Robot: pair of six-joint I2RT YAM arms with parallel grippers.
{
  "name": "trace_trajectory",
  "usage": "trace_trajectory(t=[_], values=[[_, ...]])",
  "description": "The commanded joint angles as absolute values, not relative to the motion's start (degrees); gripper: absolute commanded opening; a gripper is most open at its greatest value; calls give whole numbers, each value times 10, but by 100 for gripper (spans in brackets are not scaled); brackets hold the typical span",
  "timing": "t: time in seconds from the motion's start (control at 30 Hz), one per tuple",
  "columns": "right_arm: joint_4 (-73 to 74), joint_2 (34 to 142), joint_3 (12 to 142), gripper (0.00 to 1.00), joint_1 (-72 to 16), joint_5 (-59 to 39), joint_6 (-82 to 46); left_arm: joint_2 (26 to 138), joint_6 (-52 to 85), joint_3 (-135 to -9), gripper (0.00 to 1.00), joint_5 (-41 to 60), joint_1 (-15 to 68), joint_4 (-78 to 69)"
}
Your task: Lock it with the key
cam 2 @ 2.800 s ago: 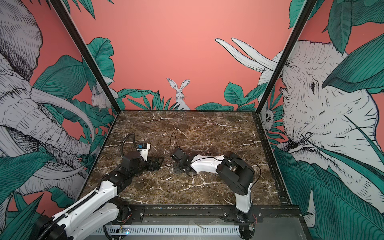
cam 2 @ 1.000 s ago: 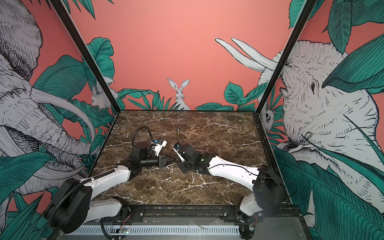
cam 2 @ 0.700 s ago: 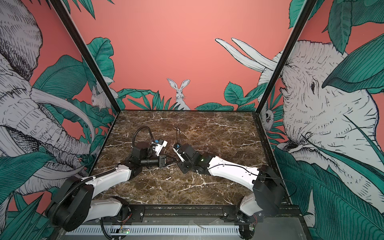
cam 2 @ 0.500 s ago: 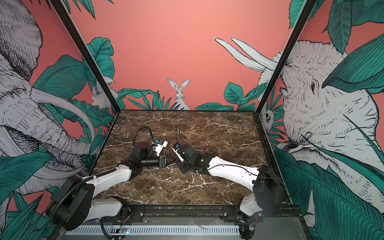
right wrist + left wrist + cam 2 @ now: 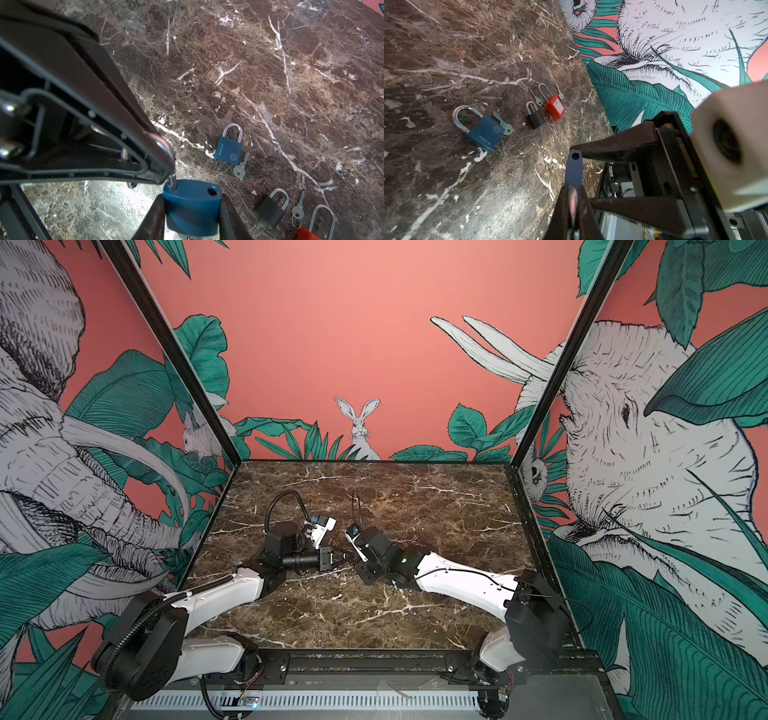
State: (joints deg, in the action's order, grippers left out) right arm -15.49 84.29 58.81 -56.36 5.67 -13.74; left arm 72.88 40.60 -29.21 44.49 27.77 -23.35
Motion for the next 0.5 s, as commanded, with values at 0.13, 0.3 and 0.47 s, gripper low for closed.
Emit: trace_trajectory(t=[0.13, 0.3, 0.47], values=[[-17, 705, 517, 60, -554, 78, -95, 655, 558, -303, 0, 302, 273, -281], [82, 610, 439, 57, -555, 53, 14, 608, 655, -320, 0, 266, 273, -268], [79, 574, 440, 50, -542, -30, 33, 580, 768, -298, 0, 254, 273, -355]])
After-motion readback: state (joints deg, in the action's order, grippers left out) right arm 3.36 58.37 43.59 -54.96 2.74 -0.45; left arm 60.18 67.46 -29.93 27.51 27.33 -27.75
